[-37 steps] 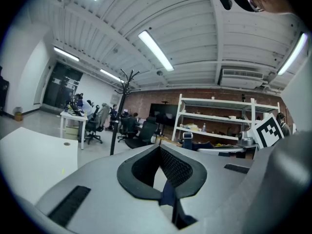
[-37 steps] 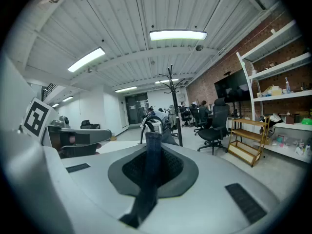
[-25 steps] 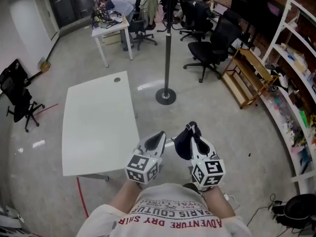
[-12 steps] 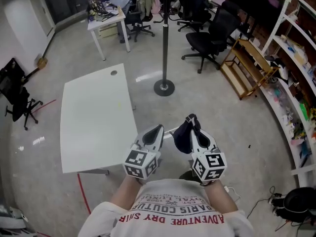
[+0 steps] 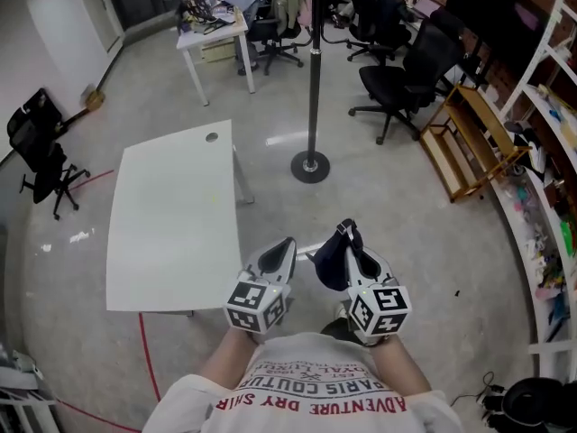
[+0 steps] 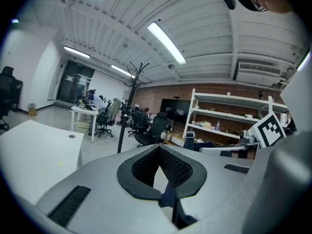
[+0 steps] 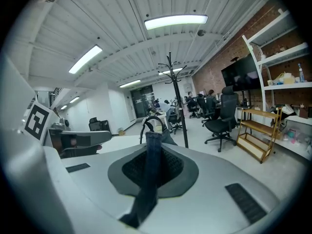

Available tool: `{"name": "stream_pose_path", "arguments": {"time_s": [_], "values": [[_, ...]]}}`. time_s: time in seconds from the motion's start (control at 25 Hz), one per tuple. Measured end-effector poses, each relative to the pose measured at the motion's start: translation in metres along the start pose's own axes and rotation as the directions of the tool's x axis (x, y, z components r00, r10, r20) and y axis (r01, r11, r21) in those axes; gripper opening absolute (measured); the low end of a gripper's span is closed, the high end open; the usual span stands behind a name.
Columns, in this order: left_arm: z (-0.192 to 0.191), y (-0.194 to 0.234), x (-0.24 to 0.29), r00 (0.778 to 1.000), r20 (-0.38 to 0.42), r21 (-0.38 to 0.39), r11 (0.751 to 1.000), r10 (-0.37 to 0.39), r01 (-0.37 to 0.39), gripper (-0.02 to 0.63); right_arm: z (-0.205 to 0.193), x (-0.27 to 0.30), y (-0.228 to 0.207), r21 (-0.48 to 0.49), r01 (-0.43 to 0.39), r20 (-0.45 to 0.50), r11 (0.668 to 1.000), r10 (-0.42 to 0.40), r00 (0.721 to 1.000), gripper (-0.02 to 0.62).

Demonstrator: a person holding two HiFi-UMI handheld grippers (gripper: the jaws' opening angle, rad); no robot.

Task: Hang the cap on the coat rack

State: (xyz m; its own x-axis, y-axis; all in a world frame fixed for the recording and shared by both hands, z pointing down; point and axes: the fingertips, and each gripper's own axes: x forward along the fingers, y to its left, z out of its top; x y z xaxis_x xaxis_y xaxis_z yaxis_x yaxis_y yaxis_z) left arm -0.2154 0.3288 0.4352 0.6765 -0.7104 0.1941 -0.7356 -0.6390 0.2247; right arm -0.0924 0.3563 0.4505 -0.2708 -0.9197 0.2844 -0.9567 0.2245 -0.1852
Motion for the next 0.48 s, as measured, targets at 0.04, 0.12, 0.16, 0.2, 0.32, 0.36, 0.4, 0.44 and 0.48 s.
{"name": "stream_pose_path", "arguments": {"time_s": [0.04,0.12,0.16,0.2,0.32,0.36,0.4,0.44,0.48], "values": [[0.003,-0.005,0.013,1.0,0.002,0.001,1.0,0.008,-0.008,0.005,0.005,0.004,-0.013,0.005,-0.013,-0.002,1.0,0.013,1.0,0.02],[0.008,-0.013,0.041,1.0,0.01,-0.004,1.0,0.026,-0.026,0.005,0.015,0.013,-0.039,0.002,-0.036,-0.001,0.999,0.036,0.999,0.02],[0.01,-0.017,0.055,0.999,0.014,-0.009,0.999,0.034,-0.034,0.005,0.02,0.017,-0.053,-0.005,-0.046,0.0,0.999,0.046,0.999,0.02],[0.012,-0.022,0.069,0.999,0.017,-0.015,0.999,0.041,-0.041,0.005,0.024,0.021,-0.066,-0.014,-0.055,-0.001,0.998,0.055,0.998,0.02],[0.015,-0.04,0.113,0.998,0.021,-0.027,0.998,0.056,-0.056,0.005,0.038,0.031,-0.11,-0.032,-0.074,-0.006,0.997,0.073,0.997,0.02],[0.016,-0.046,0.127,0.998,0.021,-0.032,0.998,0.057,-0.057,0.004,0.042,0.034,-0.125,-0.034,-0.077,-0.009,0.996,0.077,0.997,0.02],[0.016,-0.053,0.14,0.998,0.021,-0.035,0.998,0.058,-0.057,0.005,0.045,0.036,-0.139,-0.035,-0.079,-0.012,0.996,0.078,0.997,0.02],[0.017,-0.059,0.151,0.998,0.021,-0.037,0.998,0.059,-0.058,0.005,0.047,0.038,-0.152,-0.034,-0.08,-0.016,0.996,0.08,0.997,0.02],[0.018,-0.064,0.161,0.998,0.022,-0.038,0.997,0.062,-0.062,0.005,0.05,0.04,-0.164,-0.029,-0.083,-0.019,0.996,0.082,0.996,0.02]]}}
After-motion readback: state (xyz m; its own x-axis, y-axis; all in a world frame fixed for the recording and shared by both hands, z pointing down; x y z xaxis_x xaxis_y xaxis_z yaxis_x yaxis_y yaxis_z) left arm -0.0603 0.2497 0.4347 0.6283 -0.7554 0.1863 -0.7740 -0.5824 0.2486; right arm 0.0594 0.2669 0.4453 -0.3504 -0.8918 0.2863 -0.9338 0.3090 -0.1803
